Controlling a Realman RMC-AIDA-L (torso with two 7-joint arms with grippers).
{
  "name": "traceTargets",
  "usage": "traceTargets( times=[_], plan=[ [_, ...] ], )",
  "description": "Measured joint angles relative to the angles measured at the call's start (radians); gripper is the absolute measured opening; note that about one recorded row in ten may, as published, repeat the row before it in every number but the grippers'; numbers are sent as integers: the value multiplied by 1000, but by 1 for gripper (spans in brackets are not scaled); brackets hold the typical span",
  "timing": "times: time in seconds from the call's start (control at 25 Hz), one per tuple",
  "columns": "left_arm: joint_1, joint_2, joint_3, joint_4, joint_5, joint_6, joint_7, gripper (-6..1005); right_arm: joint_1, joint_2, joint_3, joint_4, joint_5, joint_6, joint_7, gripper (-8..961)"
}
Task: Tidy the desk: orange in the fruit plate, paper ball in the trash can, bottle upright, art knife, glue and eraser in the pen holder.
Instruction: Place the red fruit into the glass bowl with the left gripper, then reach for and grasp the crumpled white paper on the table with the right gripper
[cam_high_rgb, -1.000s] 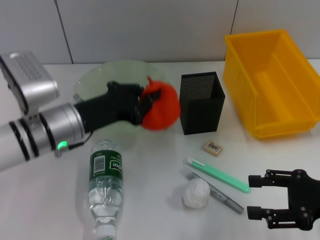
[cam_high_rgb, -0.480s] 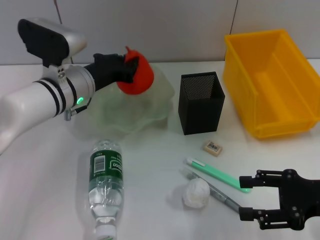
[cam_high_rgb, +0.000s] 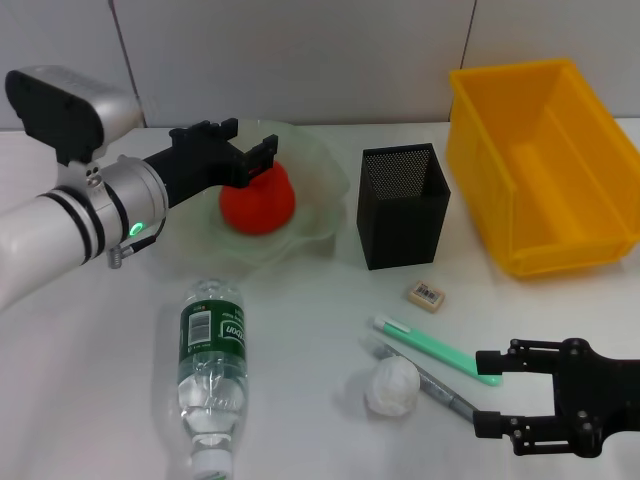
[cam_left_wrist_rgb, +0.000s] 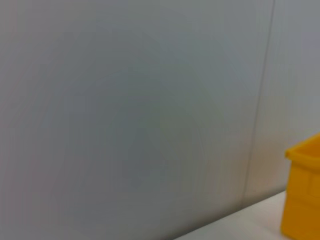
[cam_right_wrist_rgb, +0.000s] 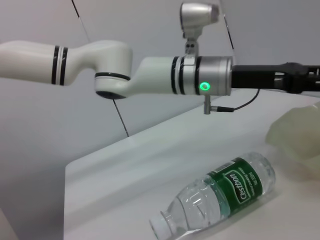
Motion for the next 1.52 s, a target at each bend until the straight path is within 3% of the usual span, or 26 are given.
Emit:
traceTargets(
  times=[0.12,0.24,0.36,0.4,0.44,0.48,0.52,0.56,0.68,0.8,0.84,1.08,1.16,1.32,1.52],
  plan=[
    [19,1,0,17,-1,28,0,461,1,1,0,-1,1,-7,0,685],
    [72,9,-14,58,0,169,1,548,1,1,4,-5,2,-17,9,685],
    [72,9,-14,58,0,169,1,636,1,-1,13,-7,2,-13,11,684],
    [128,28,-26,90,13,398,7,665,1,-2,13,-8,3,-6,12,683],
    [155,46,-27,93,18,524,7,731,1,-2,13,-8,3,-2,12,683],
    [155,46,-27,93,18,524,7,798,2,-2,13,-11,6,-1,15,683],
    [179,58,-27,96,21,626,5,864,4,-2,13,-23,10,0,29,682],
    [212,76,-28,99,30,718,-5,864,5,-1,11,-31,12,0,39,682],
    [233,88,-28,97,39,774,-16,864,8,-1,6,-61,12,0,81,681],
    [270,106,-31,90,63,849,-35,864,11,0,-12,-158,0,-4,185,680],
    [280,109,-31,90,75,862,-37,864,9,1,-34,-247,-8,1,281,680],
    [310,116,-40,82,158,954,-38,864,37,-3,-63,-456,-42,-3,550,678],
    [312,116,-41,73,182,987,-31,864,65,-5,-121,-598,-112,-5,709,678],
    [312,113,-44,64,248,1039,-17,864,117,-7,-223,-707,-216,-6,865,676],
    [308,112,-56,55,286,1057,-25,864,218,-9,-348,-689,-300,-48,988,675]
  ],
)
